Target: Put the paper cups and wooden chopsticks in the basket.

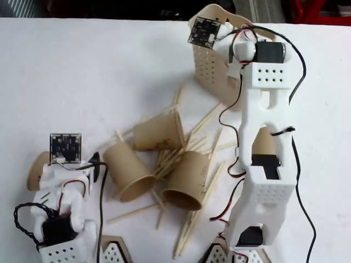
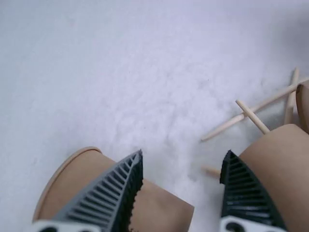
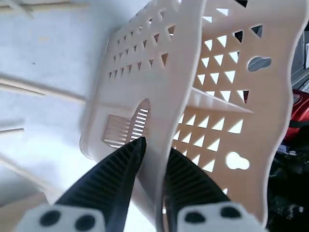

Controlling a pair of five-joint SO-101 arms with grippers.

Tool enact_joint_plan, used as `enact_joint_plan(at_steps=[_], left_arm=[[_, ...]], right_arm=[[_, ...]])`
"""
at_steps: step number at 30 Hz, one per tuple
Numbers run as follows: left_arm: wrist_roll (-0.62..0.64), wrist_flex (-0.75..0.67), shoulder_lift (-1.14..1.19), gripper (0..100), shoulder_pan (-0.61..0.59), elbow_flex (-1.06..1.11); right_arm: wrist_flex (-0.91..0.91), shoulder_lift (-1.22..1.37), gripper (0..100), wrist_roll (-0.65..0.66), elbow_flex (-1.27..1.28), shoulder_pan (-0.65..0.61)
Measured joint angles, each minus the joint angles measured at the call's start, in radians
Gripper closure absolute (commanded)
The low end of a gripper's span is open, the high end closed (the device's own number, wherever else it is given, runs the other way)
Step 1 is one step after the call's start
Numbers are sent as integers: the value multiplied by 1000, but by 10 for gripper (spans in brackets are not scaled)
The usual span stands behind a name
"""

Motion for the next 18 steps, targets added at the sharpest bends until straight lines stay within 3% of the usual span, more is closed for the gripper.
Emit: enact_joint_plan(at_steps=[5,9,13,18], left_arm=[[0,0,0,736,0,0],[0,0,0,736,0,0],[0,0,0,736,0,0],[0,0,0,736,0,0]], right_arm=[[-2,54,961,15,0,6],[-6,92,809,12,0,29],[2,98,691,-117,-28,61],[95,46,690,-204,-120,77]])
